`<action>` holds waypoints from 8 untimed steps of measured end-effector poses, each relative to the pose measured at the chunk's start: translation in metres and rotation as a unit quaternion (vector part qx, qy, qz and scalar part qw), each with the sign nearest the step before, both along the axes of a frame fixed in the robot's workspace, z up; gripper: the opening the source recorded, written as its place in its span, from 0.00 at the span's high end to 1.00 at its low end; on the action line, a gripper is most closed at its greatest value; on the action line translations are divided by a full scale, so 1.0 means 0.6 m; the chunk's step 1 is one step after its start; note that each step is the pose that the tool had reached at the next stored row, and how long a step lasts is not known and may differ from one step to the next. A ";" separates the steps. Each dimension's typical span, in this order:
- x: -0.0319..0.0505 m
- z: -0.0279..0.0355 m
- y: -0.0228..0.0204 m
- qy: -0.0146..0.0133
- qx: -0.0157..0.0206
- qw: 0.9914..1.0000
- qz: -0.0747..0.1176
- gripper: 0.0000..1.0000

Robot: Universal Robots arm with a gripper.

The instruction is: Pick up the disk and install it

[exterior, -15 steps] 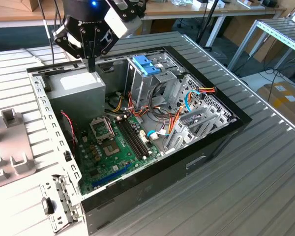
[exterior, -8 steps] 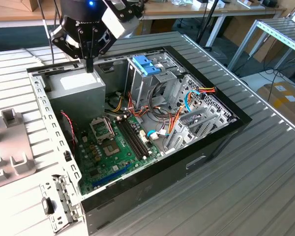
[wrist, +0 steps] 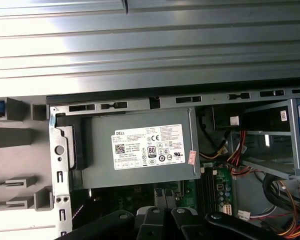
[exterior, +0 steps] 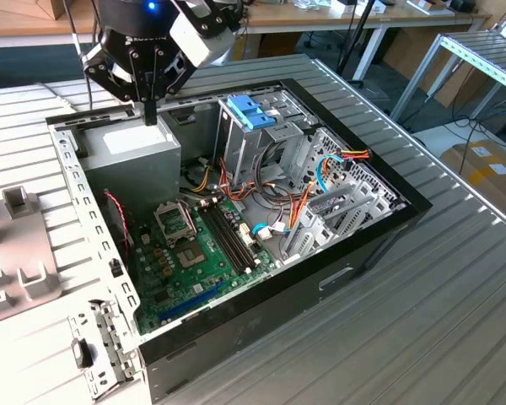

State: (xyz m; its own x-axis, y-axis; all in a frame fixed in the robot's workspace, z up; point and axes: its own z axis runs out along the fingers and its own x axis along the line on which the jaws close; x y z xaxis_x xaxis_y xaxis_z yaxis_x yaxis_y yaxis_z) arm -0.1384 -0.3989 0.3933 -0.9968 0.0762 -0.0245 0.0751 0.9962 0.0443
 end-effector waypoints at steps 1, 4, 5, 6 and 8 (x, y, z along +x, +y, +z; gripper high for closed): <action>-0.001 0.000 0.0000 0.000 0.000 1.000 0.000 0.89; -0.004 0.000 0.0000 0.000 0.000 1.000 0.000 0.89; -0.004 0.000 0.0000 0.000 0.000 1.000 0.000 0.89; -0.005 0.000 0.0000 0.000 0.000 1.000 0.000 0.89; -0.008 0.000 0.0000 0.000 0.000 1.000 0.000 0.89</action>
State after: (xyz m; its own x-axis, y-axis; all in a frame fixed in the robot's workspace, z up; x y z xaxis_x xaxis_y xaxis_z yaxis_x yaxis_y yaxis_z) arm -0.1434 -0.3989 0.3933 -0.9968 0.0762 -0.0244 0.0751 0.9962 0.0443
